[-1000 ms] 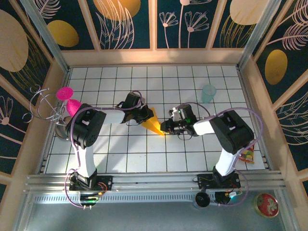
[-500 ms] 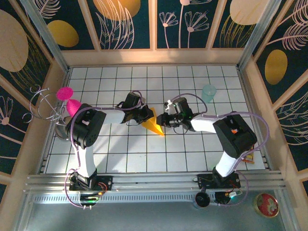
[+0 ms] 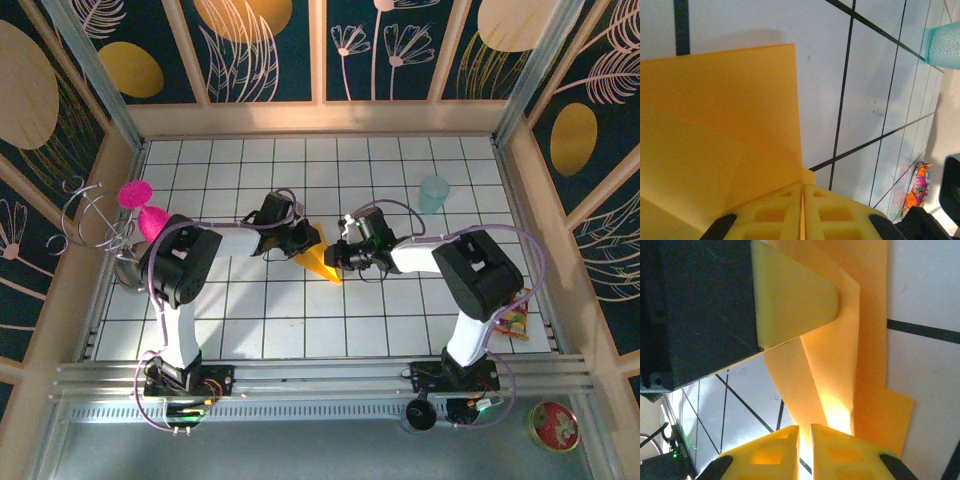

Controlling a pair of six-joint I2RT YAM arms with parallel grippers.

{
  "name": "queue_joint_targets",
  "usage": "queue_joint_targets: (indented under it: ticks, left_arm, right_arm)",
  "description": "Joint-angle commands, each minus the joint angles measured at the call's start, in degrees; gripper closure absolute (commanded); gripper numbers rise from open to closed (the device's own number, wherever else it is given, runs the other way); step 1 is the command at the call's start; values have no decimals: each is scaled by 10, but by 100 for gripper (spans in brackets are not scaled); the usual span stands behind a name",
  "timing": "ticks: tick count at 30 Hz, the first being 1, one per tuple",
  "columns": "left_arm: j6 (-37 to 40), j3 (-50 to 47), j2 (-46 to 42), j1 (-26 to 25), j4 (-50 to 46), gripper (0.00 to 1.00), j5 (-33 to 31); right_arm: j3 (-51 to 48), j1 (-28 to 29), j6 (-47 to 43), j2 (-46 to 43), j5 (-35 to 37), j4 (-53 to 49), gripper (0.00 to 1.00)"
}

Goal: Fold a paper plane with a square sheet of paper (pick it up from the middle)
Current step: Fourth fold the wing at the center of the table.

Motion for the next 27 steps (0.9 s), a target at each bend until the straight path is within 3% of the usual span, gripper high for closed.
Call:
queue_joint_targets:
  ticks: [1, 13, 27]
  left_arm:
    - [11, 15, 12, 0, -7, 90, 11]
    - [13, 22, 19, 0, -12, 90, 7]
    - [16, 24, 22, 0, -23, 91, 0]
  right_arm:
    - [-8, 5, -9, 7, 20, -14, 86]
    - [-9, 3, -9, 11, 0, -9, 86]
    - [-30, 4, -31, -47, -17, -56, 86]
